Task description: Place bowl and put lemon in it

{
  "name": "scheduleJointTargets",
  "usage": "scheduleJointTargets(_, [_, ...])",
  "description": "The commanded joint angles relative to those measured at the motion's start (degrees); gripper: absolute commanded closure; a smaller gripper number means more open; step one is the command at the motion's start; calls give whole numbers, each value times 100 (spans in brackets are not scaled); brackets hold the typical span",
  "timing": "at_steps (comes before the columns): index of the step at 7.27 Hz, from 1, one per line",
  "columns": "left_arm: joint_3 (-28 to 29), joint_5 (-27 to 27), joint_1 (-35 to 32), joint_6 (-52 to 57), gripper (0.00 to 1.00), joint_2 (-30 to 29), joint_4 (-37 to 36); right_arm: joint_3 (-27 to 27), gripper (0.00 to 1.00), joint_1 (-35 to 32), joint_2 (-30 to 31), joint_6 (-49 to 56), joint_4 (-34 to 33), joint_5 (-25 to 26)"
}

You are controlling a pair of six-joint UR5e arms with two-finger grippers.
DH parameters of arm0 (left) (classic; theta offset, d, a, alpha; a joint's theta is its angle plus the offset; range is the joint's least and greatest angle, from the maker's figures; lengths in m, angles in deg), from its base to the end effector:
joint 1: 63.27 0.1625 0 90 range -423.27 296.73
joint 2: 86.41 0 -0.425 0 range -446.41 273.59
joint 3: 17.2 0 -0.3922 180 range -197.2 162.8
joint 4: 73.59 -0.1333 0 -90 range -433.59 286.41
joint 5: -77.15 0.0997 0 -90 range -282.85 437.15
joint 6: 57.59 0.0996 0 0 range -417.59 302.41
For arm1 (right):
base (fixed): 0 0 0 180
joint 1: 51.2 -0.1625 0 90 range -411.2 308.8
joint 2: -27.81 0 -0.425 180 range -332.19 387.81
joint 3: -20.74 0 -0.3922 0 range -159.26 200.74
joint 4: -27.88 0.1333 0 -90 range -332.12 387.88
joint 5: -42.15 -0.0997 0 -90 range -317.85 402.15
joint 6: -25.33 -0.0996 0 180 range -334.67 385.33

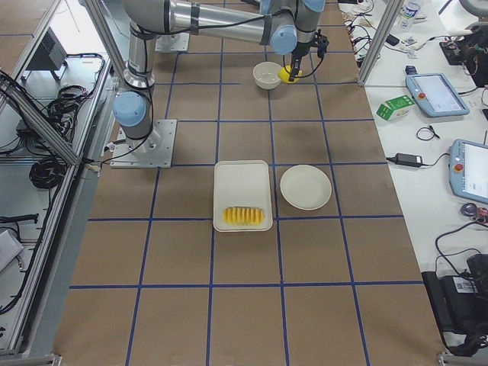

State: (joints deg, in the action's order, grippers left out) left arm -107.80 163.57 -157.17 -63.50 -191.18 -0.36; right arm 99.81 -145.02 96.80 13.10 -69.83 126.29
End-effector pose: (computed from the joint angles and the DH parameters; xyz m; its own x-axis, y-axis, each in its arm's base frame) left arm -0.1792 -0.5778 0.3726 -0.9973 -0.0337 0.0646 -0.0349 0.9992 -0.0179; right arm 0.1854 -0.6231 0.3875 -0.9844 0.1505 -0.0909 0.1453 0.9874 0.0620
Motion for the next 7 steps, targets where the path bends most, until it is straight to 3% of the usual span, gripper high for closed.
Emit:
scheduleJointTargets(1, [551, 287, 371, 221, 0, 587, 1601, 64, 100, -643, -148, -881, -81, -30])
scheduleJointTargets(3, [457, 296, 583, 231, 0, 1044, 1912, 239, 100, -1137, -377, -1018, -650, -30])
scheduleJointTargets(7, [456, 296, 645, 231, 0, 1143, 1878, 302, 100, -1596, -1000, -1773, -1328, 32])
